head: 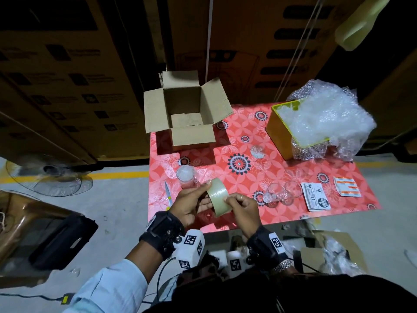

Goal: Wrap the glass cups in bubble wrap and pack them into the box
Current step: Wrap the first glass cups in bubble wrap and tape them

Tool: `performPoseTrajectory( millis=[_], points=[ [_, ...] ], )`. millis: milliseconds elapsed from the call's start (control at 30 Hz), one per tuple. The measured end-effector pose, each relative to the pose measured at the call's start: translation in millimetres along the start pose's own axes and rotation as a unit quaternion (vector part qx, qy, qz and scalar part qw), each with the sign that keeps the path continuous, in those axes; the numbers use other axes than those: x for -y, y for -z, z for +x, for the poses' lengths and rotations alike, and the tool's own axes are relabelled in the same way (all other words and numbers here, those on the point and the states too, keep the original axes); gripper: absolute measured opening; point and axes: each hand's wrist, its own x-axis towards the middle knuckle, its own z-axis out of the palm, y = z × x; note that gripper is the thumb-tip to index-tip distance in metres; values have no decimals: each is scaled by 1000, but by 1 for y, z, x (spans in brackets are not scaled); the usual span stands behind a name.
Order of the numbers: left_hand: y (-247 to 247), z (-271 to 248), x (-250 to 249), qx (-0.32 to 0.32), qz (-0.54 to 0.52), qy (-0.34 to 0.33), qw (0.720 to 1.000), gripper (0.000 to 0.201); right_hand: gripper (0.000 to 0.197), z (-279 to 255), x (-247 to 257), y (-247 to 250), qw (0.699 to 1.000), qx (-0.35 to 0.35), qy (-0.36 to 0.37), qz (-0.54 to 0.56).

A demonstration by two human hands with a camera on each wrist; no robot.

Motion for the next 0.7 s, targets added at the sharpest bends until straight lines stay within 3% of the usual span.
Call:
performPoseTrajectory(
  millis=[333,700],
  points=[
    [3,-1,-6,-6,-2,42,999,26,30,-4,-7,3,1000,15,8,3],
    [-2,0,-7,-11,4,38,999,23,23,1,-6,-4,999,-40,-1,13]
  ],
)
